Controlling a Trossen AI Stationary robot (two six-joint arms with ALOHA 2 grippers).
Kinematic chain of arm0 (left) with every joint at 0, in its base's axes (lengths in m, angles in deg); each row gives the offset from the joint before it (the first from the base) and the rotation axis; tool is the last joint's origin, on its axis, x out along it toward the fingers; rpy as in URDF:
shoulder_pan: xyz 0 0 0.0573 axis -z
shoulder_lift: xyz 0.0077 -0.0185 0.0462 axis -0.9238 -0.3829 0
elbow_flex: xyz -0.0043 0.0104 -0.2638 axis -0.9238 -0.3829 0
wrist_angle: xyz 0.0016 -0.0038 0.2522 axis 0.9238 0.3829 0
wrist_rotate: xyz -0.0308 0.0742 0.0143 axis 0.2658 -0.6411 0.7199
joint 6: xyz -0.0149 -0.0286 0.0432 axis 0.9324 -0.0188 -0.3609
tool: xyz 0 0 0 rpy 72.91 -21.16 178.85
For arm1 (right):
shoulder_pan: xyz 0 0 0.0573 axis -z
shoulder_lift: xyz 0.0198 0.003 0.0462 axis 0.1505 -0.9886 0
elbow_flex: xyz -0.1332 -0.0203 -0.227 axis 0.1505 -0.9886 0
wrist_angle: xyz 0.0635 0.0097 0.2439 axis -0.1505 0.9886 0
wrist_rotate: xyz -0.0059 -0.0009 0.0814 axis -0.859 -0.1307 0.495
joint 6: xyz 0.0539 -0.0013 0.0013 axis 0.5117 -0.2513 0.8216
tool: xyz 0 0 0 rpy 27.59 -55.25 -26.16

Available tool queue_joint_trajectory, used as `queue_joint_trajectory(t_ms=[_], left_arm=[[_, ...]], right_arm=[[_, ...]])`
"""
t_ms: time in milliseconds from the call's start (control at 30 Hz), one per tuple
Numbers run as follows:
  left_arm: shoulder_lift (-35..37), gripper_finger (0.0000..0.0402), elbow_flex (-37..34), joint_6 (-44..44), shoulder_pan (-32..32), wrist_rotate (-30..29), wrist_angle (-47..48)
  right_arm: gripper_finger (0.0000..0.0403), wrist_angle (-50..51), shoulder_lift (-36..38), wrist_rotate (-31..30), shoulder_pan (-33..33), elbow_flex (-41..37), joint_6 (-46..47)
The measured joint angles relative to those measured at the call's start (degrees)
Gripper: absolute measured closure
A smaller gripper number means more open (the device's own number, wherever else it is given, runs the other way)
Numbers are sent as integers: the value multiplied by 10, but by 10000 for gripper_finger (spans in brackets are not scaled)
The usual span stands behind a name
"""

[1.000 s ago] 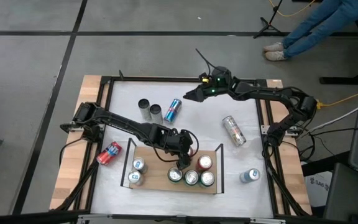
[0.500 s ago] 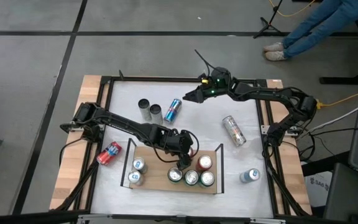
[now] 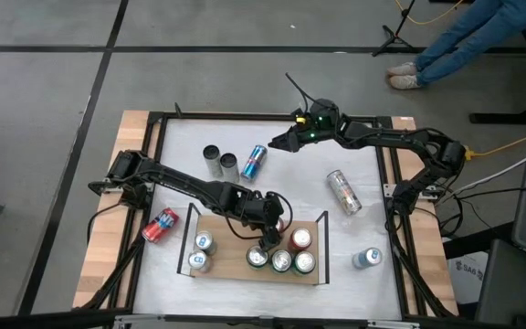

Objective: Place canned beverage on shelf
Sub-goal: Put the right red soda can on the shelf aligned with the other red soda can

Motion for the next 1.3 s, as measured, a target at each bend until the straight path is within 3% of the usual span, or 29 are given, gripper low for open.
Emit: queue_joint_trajectory(t_ms=[367, 733, 1300], left_arm=[[0, 85, 0, 0, 0, 0, 0], [0, 12, 0, 1, 0, -2, -5], [3, 14, 59, -6, -21, 8, 15]], right_arm=[[56, 0, 0, 0, 0, 0, 0], [56, 0, 0, 0, 0, 0, 0], [56, 0, 0, 0, 0, 0, 0]])
